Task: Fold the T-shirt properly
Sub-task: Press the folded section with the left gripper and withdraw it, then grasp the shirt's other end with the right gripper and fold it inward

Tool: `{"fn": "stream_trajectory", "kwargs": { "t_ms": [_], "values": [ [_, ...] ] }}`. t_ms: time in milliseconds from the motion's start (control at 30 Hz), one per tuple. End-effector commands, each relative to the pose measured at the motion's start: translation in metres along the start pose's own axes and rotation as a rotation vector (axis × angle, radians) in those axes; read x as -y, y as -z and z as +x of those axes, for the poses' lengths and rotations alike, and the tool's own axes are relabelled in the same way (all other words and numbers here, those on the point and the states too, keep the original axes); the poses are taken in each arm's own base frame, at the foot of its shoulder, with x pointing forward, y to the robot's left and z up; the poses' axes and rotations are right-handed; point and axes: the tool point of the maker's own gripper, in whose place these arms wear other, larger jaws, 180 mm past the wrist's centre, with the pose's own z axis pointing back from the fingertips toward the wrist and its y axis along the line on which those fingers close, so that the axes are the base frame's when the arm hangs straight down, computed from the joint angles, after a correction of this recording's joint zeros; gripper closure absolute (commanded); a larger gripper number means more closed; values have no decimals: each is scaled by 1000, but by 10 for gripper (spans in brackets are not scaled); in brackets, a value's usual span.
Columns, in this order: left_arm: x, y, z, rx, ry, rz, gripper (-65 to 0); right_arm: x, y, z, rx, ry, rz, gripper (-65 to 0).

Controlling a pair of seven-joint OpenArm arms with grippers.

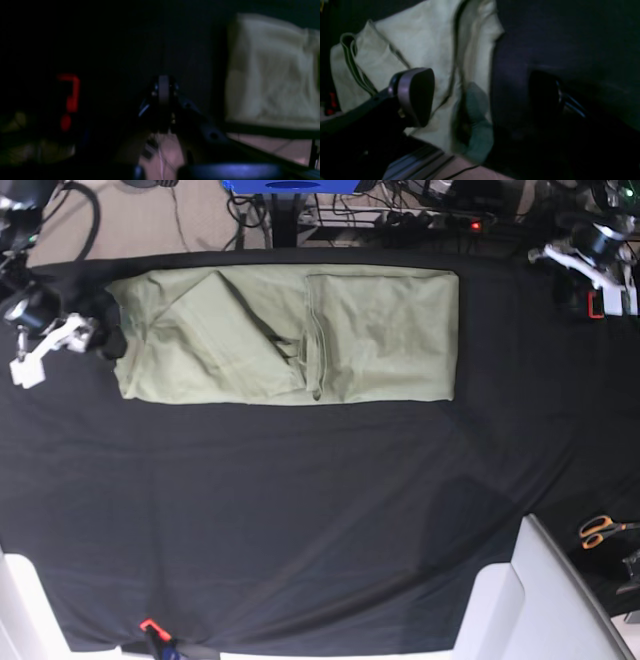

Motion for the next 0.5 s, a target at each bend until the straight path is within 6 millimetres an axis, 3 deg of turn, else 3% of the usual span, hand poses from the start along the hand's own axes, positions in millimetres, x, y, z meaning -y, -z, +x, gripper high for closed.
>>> {"fn": "stream_trajectory", "kwargs": {
  "t_ms": [0, 100, 267, 467],
  "values": [
    [-4, -3, 6, 26, 5, -2, 0, 3, -3, 12, 29, -4, 8, -566],
    [-8, -1, -7, -2, -24, 2, 0, 6, 0, -1, -6, 21, 10, -566],
    [-5, 5, -2, 11, -25, -9, 0, -25, 22, -33, -128, -4, 84, -560],
    [-3, 5, -1, 15, -25, -12, 0, -39, 32, -40, -150, -15, 116, -558]
  ]
}}
